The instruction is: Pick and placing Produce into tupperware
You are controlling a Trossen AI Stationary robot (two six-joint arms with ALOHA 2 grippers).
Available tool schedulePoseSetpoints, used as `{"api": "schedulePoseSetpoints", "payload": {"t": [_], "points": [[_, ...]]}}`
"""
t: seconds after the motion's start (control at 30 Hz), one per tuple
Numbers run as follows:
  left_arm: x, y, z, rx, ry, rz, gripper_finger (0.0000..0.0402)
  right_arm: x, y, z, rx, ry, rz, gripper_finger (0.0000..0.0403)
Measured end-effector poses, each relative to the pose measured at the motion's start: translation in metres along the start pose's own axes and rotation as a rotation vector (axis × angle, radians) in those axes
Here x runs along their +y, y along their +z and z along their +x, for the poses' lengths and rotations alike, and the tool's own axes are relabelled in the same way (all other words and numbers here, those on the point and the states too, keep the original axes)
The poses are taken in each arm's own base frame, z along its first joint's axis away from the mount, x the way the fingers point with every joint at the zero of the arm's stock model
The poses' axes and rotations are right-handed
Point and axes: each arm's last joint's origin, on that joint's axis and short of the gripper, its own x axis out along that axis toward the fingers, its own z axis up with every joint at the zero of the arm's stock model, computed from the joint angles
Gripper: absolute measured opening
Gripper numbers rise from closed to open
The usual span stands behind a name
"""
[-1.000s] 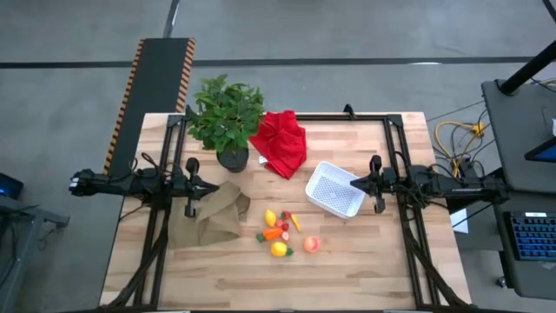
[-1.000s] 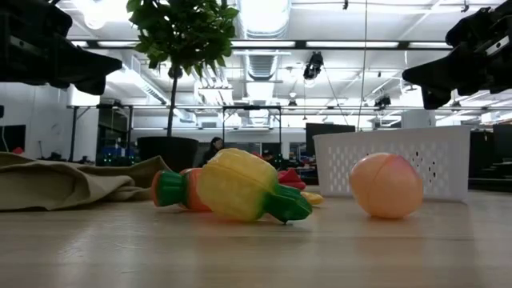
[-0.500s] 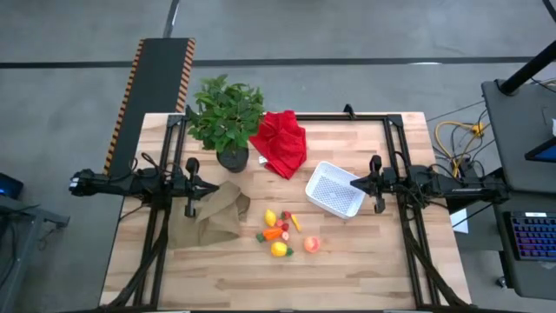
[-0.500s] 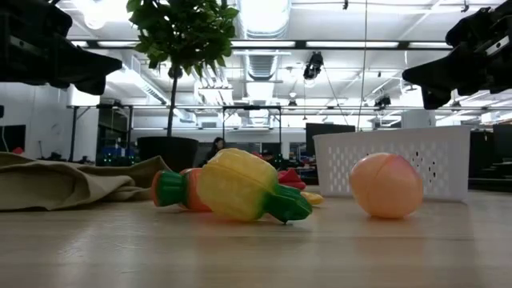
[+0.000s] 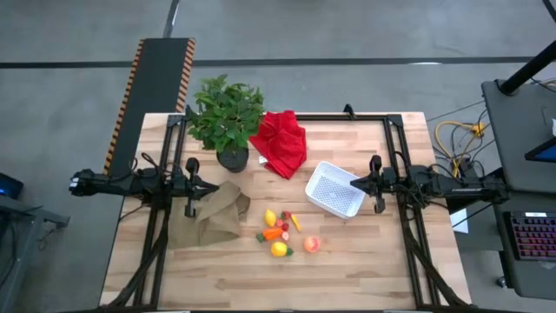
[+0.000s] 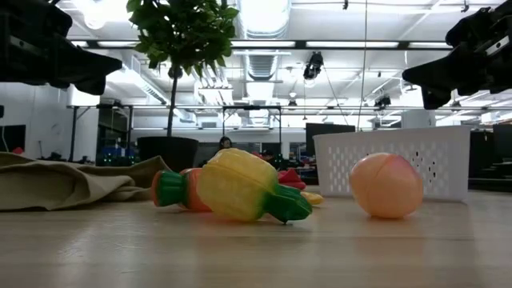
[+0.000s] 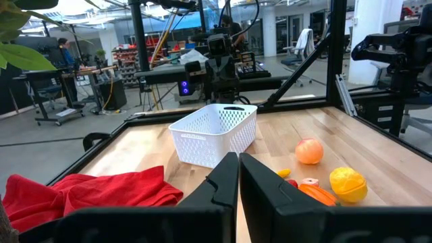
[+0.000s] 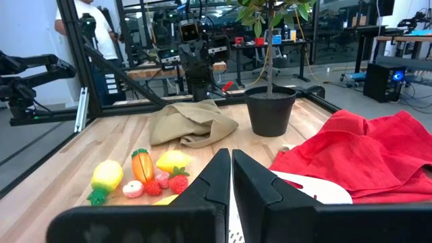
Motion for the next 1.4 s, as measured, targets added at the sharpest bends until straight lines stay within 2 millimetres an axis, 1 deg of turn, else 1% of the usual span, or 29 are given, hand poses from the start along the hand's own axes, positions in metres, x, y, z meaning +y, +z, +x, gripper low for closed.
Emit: {"api": "schedulePoseSetpoints", "payload": {"t": [0.1, 0.23, 0.3, 0.43, 0.5, 0.57, 0.8, 0.87, 0.97, 1.1, 1.17, 1.23, 1.4], "points": [[0.0000, 0.0000, 0.0000, 0.000, 0.000, 0.000, 0.0000, 0.0000, 0.0000, 0.0000, 0.000, 0.001, -0.001, 0.0009], [0.0000, 0.0000, 0.0000, 0.000, 0.000, 0.000, 0.0000, 0.0000, 0.0000, 0.0000, 0.000, 0.000, -0.082, 0.0009], [0.0000, 0.0000, 0.0000, 0.000, 0.000, 0.002, 0.0000, 0.0000, 0.0000, 0.0000, -0.001, 0.000, -0.083, 0.0009], [-0.0001, -0.0008, 0.0000, 0.009, -0.002, 0.139, 0.0000, 0.0000, 0.0001, 0.0000, -0.001, 0.000, -0.011, 0.0009], [-0.0001, -0.0009, 0.0000, 0.009, -0.002, 0.177, 0.0000, 0.0000, 0.0001, 0.0000, -0.001, 0.000, 0.028, 0.0009], [-0.0001, -0.0008, 0.0000, 0.009, -0.002, 0.185, 0.0000, 0.0000, 0.0001, 0.0000, -0.002, 0.000, 0.055, 0.0009], [-0.0001, -0.0006, 0.0000, 0.007, -0.001, 0.185, 0.0000, 0.0000, 0.0006, 0.0000, -0.007, 0.000, 0.061, 0.0009], [0.0002, 0.0020, 0.0001, -0.022, 0.005, 0.180, 0.0000, 0.0000, 0.0006, 0.0000, -0.008, 0.000, 0.071, 0.0009], [0.0003, 0.0054, -0.0001, -0.058, 0.000, 0.105, 0.0000, 0.0000, 0.0008, 0.0000, -0.010, 0.001, 0.107, 0.0009], [0.0002, 0.0051, 0.0001, -0.054, -0.009, -0.155, 0.0000, 0.0001, 0.0020, 0.0000, -0.022, 0.003, 0.157, 0.0009], [0.0001, 0.0048, 0.0002, -0.050, -0.011, -0.233, 0.0000, 0.0002, 0.0024, 0.0000, -0.025, 0.003, 0.155, 0.0009], [0.0002, 0.0051, 0.0001, -0.053, -0.012, -0.264, 0.0000, 0.0002, 0.0035, 0.0000, -0.037, 0.004, 0.154, 0.0009], [0.0002, 0.0050, 0.0001, -0.053, -0.012, -0.269, 0.0000, 0.0004, 0.0050, -0.0001, -0.053, 0.007, 0.152, 0.0009]]}}
